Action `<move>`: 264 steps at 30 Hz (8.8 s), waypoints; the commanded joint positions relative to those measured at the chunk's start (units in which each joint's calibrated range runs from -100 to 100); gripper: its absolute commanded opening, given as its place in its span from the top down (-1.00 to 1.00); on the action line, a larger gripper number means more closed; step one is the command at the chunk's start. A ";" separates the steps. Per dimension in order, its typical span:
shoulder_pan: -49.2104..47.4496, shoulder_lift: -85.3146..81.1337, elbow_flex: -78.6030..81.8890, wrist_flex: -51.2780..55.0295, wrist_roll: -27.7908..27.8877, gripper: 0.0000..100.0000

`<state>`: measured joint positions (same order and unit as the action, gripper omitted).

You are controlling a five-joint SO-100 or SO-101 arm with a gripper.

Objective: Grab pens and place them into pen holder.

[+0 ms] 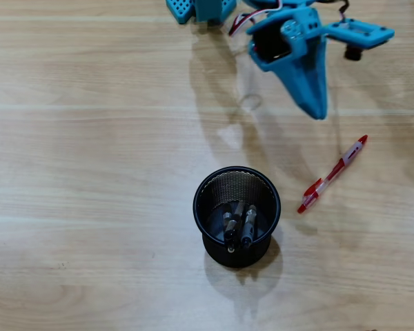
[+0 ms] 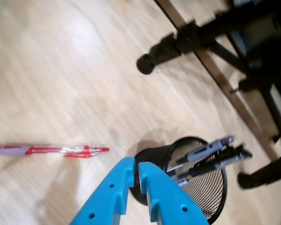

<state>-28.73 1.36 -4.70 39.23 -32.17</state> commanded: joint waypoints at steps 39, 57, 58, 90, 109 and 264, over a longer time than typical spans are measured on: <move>-11.65 34.44 -20.73 19.31 23.64 0.57; -12.65 36.48 -23.35 18.49 23.85 0.56; -12.74 36.39 -24.08 18.49 23.85 0.56; -16.13 36.48 -21.90 19.40 24.84 0.96; -12.84 13.38 -30.50 15.76 5.21 0.96; 18.35 7.43 23.98 -72.72 -19.40 0.96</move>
<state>-11.20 12.15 18.28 -29.31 -51.57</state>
